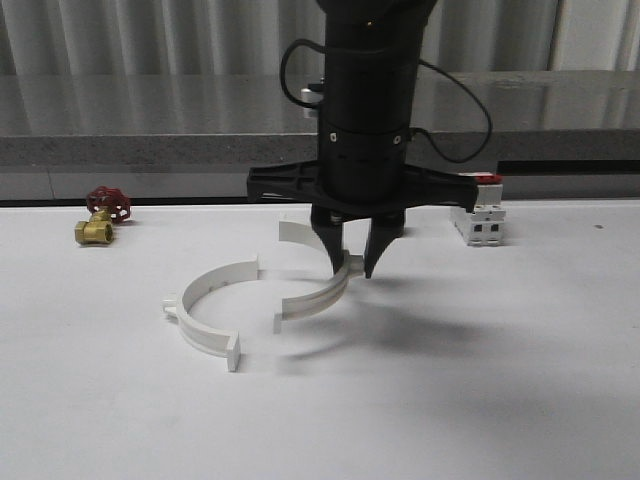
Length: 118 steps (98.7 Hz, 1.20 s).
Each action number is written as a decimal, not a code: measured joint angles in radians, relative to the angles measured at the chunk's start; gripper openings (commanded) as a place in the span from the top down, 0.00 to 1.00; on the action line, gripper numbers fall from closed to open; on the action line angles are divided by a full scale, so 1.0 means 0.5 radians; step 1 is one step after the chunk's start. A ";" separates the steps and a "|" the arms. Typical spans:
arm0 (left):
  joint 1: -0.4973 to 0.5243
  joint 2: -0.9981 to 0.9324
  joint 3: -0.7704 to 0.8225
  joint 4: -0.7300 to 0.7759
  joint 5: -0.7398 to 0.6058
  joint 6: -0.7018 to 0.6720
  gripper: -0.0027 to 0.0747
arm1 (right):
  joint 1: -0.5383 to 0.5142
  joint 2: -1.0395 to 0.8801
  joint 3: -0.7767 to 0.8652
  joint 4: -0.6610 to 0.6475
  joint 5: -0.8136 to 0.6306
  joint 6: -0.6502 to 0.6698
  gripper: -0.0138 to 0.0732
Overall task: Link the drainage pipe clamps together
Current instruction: 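Carry the clamp half over and press its ends onto the placed half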
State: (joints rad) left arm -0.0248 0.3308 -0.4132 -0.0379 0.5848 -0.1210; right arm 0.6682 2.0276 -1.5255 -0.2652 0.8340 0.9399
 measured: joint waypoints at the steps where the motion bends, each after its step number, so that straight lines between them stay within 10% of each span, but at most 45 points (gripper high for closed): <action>1: 0.000 0.000 0.000 0.000 0.000 0.000 0.99 | 0.000 0.004 -0.007 0.000 0.000 0.006 0.83; 118: 0.000 0.000 0.000 0.000 0.000 0.000 0.99 | 0.049 0.127 -0.057 -0.084 -0.071 0.146 0.83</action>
State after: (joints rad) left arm -0.0248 0.3308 -0.4132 -0.0379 0.5848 -0.1210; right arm 0.6926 2.0909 -1.5539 -0.3073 0.7987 1.0130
